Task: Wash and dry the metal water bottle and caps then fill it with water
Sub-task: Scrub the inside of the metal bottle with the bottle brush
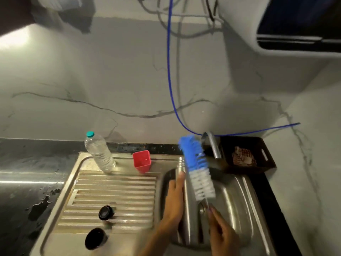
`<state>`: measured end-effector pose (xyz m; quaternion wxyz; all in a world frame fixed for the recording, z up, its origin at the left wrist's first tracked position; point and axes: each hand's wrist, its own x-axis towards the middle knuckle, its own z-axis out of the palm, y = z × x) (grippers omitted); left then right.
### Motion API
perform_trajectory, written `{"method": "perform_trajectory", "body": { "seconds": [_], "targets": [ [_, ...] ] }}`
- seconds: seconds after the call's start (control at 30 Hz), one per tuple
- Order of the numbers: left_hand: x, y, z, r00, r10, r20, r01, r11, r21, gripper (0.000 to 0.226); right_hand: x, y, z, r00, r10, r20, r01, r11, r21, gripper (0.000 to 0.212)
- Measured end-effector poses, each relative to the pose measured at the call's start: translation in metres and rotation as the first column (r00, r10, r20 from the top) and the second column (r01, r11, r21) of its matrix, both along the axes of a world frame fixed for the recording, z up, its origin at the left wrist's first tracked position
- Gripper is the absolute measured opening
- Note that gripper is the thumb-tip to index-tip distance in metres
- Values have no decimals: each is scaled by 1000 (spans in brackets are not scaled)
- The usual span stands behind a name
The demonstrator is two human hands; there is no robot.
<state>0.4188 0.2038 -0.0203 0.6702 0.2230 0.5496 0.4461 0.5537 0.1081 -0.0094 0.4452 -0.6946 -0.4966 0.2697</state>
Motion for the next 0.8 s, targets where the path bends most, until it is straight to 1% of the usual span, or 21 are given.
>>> {"method": "perform_trajectory", "body": {
  "seconds": [0.03, 0.07, 0.13, 0.17, 0.2, 0.23, 0.27, 0.33, 0.4, 0.43, 0.5, 0.57, 0.6, 0.63, 0.7, 0.77, 0.8],
  "targets": [
    [17, -7, 12, 999, -12, 32, 11, 999, 37, 71, 15, -1, -6, 998, -56, 32, 55, 998, 32, 63],
    [29, -9, 23, 997, 11, 79, -14, 999, 46, 70, 27, -9, -5, 997, -29, 71, 27, 999, 34, 63],
    [38, 3, 33, 980, 106, 167, -107, 994, -3, 76, 52, -34, -3, 989, 53, 136, -56, 998, 20, 55],
    [37, 15, 33, 969, 170, 179, -171, 985, -8, 80, 58, -45, -2, 988, 69, 141, -71, 997, 7, 51],
    [37, 24, 31, 962, 225, 157, -227, 974, -7, 83, 66, -53, -1, 988, 76, 134, -72, 997, -33, 47],
    [39, 28, 28, 957, 244, 154, -245, 969, -15, 82, 73, -56, -3, 988, 90, 129, -81, 994, -68, 40],
    [44, 24, 32, 961, 222, 164, -221, 975, -24, 78, 79, -53, -2, 987, 106, 124, -94, 990, -105, 32],
    [59, 0, 33, 969, 183, 167, -178, 983, -46, 73, 87, -36, -2, 988, 130, 88, -119, 986, -117, 32],
    [79, -30, 37, 985, 87, 148, -77, 995, -70, 70, 97, -21, -4, 984, 148, 99, -137, 985, -108, 27],
    [85, -38, 34, 988, 68, 136, -55, 994, -96, 71, 102, -18, -3, 981, 154, 115, -141, 984, -112, 28],
    [83, -31, 30, 980, 131, 147, -112, 985, -135, 77, 112, -26, -2, 975, 161, 153, -138, 978, -155, 35],
    [69, -8, 28, 959, 250, 133, -231, 962, -144, 79, 121, -44, 0, 975, 164, 149, -138, 976, -169, 47],
    [62, 0, 29, 942, 315, 120, -297, 944, -147, 77, 123, -49, 1, 977, 162, 140, -136, 975, -177, 49],
    [58, 3, 32, 932, 342, 118, -325, 935, -145, 74, 122, -49, 2, 980, 165, 112, -144, 974, -176, 47],
    [60, -3, 41, 948, 292, 129, -278, 954, -112, 71, 113, -33, 6, 984, 172, 38, -165, 975, -150, 35],
    [72, -20, 45, 983, 156, 97, -152, 988, -39, 64, 106, -9, 6, 983, 172, 64, -162, 978, -130, 29],
    [76, -27, 43, 995, 76, 70, -77, 997, 12, 61, 106, 1, 6, 985, 164, 52, -156, 979, -131, 28]
  ]
}}
